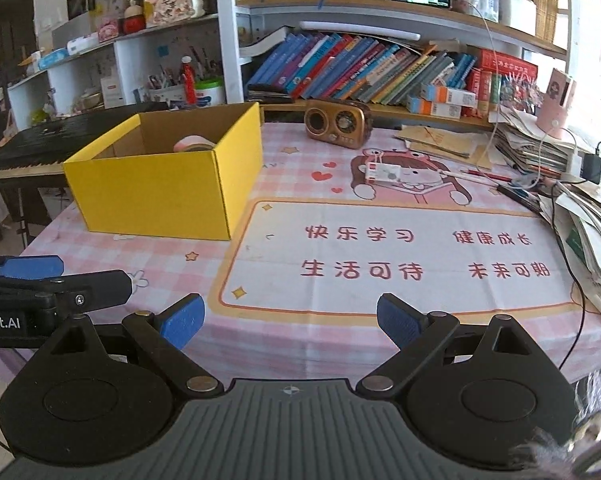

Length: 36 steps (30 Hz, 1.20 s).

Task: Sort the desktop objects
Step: 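Withdraw both open tools from the box toward the desk mat, then grasp the white staple box with the left tool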

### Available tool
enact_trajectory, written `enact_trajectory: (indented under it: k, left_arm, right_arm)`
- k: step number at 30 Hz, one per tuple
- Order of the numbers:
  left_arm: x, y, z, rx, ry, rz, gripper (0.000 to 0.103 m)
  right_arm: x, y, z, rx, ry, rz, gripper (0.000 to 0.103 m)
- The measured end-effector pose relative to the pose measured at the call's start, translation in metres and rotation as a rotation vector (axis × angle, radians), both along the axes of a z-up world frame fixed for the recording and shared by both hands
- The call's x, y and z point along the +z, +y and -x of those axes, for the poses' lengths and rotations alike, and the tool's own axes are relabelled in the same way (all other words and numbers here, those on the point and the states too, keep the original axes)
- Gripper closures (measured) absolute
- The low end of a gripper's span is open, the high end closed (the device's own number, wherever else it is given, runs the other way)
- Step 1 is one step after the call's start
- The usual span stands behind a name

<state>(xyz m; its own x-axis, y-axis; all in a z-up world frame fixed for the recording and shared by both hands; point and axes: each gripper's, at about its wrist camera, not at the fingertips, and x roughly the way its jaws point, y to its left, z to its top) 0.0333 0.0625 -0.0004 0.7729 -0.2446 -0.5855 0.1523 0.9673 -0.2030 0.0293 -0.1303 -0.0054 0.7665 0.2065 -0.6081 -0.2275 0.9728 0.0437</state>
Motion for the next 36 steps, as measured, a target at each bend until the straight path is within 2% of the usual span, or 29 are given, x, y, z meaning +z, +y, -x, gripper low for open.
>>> enact_trajectory:
  k: [26, 36]
  left_arm:
    - [-0.013, -0.081, -0.052, -0.157, 0.063, 0.004, 0.004]
    - [-0.018, -0.117, -0.076, -0.172, 0.081, -0.006, 0.004]
  right_arm:
    - [-0.012, -0.082, -0.032, -0.150, 0.079, 0.002, 0.009]
    - [-0.014, -0.115, -0.055, -0.171, 0.085, -0.001, 0.009]
